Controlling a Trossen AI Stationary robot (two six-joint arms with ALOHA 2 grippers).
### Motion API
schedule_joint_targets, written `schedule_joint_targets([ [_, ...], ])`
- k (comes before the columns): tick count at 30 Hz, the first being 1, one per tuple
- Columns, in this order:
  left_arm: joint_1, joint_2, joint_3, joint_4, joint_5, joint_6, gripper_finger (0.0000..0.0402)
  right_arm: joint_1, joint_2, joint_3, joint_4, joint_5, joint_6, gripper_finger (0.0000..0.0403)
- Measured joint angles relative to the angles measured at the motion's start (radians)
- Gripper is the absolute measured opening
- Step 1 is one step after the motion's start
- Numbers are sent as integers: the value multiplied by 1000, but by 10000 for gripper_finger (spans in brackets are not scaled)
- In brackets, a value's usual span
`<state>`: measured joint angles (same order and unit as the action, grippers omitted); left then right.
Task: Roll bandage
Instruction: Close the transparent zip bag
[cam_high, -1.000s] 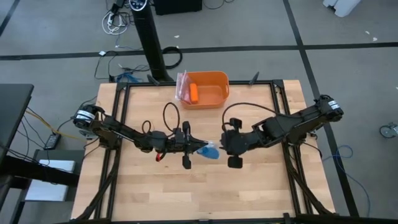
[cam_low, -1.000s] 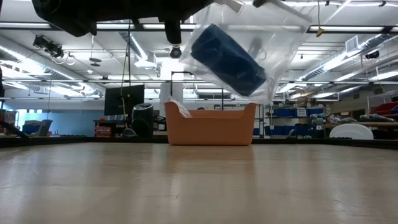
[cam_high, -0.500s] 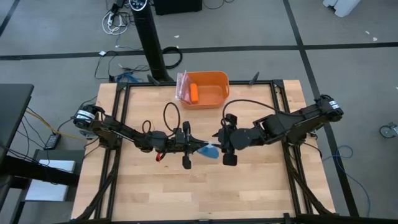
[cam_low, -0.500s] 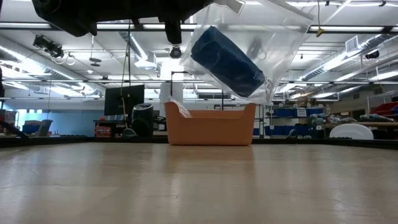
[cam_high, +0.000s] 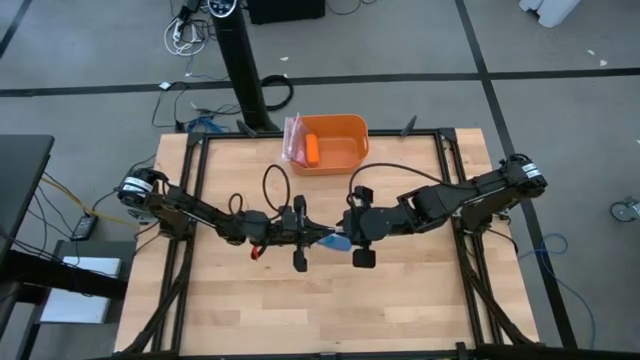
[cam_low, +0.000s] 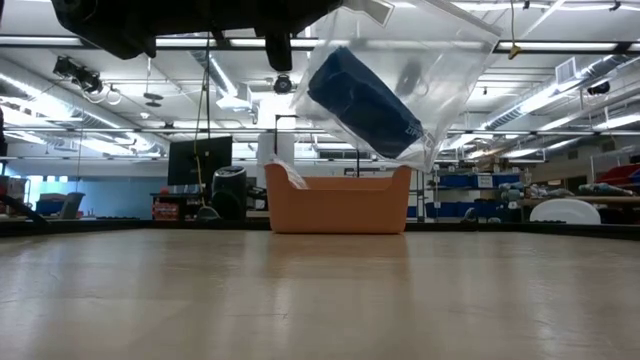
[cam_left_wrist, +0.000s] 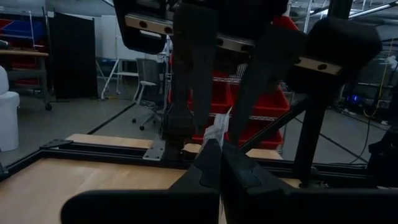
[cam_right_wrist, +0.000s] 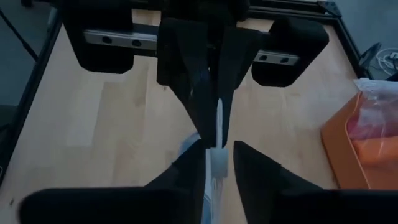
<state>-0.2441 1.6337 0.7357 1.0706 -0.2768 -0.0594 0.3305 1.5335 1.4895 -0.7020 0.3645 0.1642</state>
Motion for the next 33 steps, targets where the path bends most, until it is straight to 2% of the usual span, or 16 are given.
schedule_joint_targets([
  [6,0,0,0,-1,0,0,1,0,-2,0,-12,-1,-11,17],
  [12,0,2,1,2,0,2,1,1,-2,1,-42,-1,12,32],
  [17,0,2,1,2,0,3,1,5,-2,2,-74,-21,19,17],
  [33,0,3,1,0,5,3,1,6,-4,4,-194,-112,125,18],
])
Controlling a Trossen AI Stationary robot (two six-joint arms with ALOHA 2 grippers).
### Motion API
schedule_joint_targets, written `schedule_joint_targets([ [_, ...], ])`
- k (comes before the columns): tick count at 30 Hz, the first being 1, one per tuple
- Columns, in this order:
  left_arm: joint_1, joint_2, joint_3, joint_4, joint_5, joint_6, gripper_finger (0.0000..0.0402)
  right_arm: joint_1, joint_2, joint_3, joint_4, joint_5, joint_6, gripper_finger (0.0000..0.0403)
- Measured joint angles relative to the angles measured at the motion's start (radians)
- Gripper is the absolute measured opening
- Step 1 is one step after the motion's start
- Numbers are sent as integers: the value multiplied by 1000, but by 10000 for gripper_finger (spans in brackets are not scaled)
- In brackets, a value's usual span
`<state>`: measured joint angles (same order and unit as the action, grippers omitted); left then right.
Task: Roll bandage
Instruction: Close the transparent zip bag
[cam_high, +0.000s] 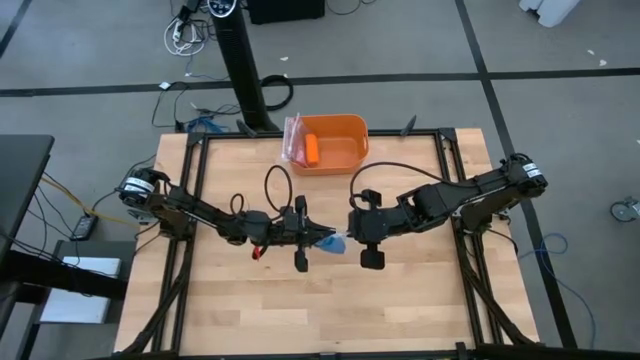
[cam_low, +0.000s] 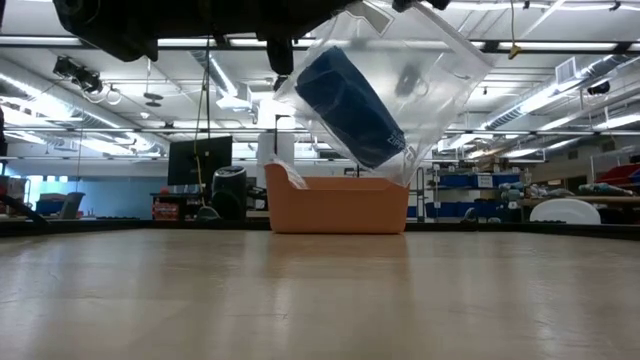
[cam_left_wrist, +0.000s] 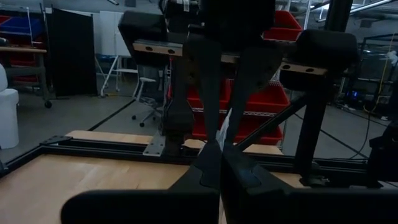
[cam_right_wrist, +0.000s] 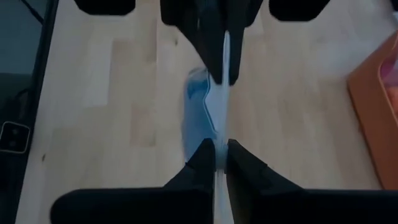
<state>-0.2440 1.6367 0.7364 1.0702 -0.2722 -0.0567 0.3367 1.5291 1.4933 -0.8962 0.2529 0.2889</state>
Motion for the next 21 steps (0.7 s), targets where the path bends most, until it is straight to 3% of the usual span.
schedule_joint_targets([
  [21,0,0,0,4,-7,-1,1,2,-3,-3,-212,-45,96,21],
])
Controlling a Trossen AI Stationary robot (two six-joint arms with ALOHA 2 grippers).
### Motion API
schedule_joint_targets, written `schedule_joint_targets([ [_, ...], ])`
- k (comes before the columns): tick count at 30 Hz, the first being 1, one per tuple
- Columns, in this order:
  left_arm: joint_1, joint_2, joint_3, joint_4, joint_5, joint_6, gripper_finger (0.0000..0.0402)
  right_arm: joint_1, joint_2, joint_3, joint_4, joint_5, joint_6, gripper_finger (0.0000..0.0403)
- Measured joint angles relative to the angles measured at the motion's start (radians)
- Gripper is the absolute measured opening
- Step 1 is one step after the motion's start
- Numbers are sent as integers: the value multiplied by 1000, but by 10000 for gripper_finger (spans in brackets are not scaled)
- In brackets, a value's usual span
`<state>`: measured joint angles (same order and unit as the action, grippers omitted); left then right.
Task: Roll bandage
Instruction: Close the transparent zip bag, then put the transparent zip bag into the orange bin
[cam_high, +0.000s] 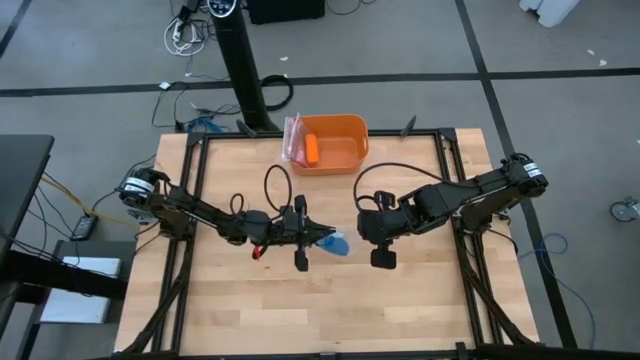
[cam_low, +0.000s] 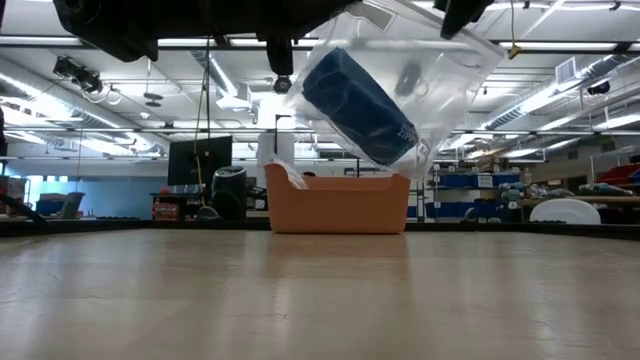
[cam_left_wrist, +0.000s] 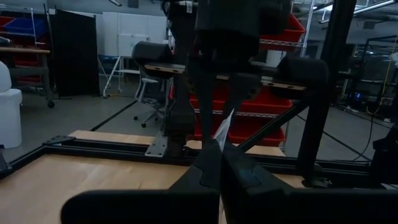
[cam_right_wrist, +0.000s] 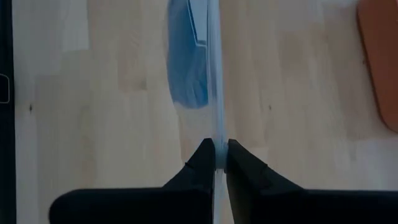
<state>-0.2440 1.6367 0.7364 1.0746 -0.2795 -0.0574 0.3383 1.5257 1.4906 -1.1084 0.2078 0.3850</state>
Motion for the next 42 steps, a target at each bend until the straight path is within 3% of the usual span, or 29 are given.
schedule_joint_targets([
  [27,0,-2,0,1,8,0,1,46,-1,-1,-116,-42,130,29],
  [31,0,-8,-1,21,15,0,1,63,-1,-8,-186,-62,154,63],
  [38,-1,-7,-1,11,8,30,1,82,0,-5,-255,32,262,159],
  [42,-1,-6,-1,-4,-97,150,1,90,-8,-4,-265,34,288,209],
])
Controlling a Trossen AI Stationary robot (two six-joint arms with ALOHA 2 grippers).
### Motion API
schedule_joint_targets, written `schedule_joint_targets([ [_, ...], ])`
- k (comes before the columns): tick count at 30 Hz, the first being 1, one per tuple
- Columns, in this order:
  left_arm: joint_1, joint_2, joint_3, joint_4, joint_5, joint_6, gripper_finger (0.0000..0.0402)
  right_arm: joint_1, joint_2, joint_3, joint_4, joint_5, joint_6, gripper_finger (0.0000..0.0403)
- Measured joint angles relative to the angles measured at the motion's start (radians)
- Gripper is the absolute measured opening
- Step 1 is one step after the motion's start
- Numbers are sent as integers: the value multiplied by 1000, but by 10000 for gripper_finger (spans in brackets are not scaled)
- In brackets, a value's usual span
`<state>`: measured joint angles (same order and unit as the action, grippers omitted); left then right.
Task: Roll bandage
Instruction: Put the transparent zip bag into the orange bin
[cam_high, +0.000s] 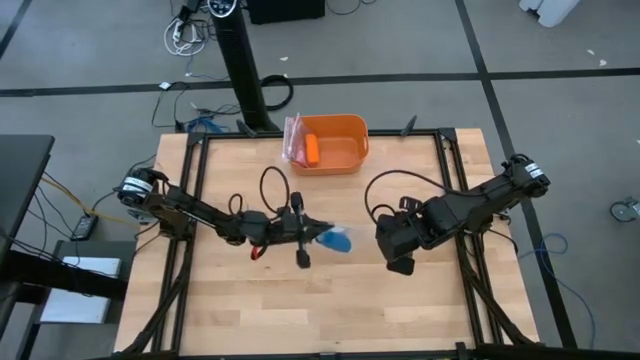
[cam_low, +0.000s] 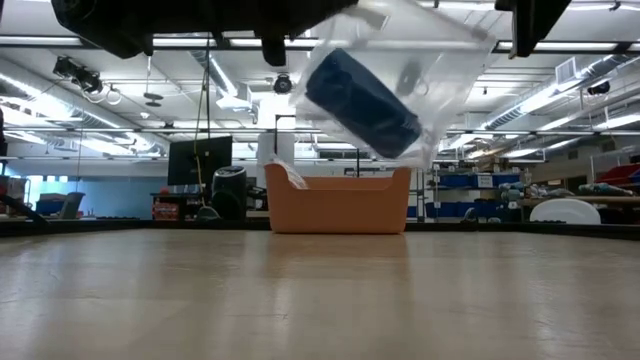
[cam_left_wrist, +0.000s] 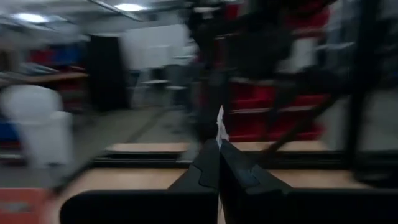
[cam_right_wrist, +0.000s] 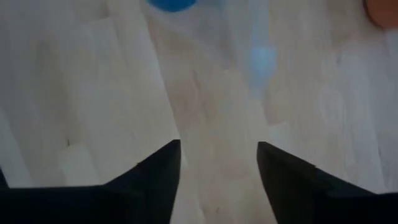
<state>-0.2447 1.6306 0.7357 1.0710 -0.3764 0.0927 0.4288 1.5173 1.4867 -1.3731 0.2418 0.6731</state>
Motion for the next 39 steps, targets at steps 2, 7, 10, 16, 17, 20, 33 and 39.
schedule_joint_targets([
  [2,10,0,0,4,-82,71,1,4,-7,0,2,14,1,228],
  [7,93,1,0,63,-189,120,1,6,-24,1,20,92,0,252],
  [10,171,2,0,148,-239,135,1,6,-28,1,29,131,-11,253],
  [16,351,19,1,300,-255,78,1,6,-33,2,60,185,-46,244],
  [17,375,34,2,317,-254,52,1,5,-33,2,63,186,-51,243],
  [20,432,110,18,367,-246,-20,1,3,-33,2,67,188,-66,242],
  [33,464,500,400,401,-427,115,1,-19,-33,3,105,184,-90,238],
  [39,466,517,397,391,-516,168,1,-1,-33,3,104,183,-79,236],
])
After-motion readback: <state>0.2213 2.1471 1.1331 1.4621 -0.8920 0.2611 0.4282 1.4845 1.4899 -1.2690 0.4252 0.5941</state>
